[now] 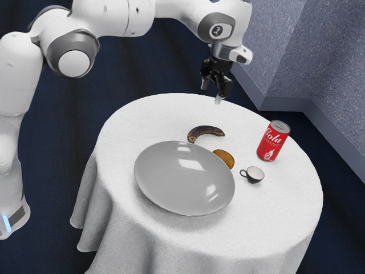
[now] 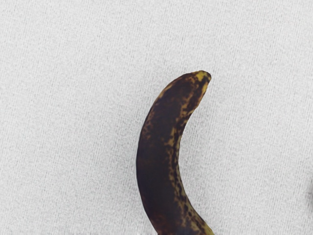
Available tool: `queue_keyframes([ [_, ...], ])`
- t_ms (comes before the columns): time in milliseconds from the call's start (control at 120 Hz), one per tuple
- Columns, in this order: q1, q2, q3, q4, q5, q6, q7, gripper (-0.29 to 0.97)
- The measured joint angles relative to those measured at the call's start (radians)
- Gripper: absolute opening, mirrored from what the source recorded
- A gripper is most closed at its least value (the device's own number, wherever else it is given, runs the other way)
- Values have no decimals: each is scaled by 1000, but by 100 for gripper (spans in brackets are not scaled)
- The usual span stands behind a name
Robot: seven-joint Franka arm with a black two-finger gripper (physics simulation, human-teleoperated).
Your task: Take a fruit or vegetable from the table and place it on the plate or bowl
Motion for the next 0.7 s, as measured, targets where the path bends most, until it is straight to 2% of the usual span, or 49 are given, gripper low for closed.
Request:
queue_keyframes([
  [125,0,9,0,-54,-21,32,-55,68],
  [383,5,34,4,-57,-57,35,-140,68],
  [450,2,33,2,-69,-55,33,-151,68],
  [592,-5,-36,-6,-229,-36,96,-145,68],
  [700,-6,-44,-5,-257,-18,132,-136,68],
])
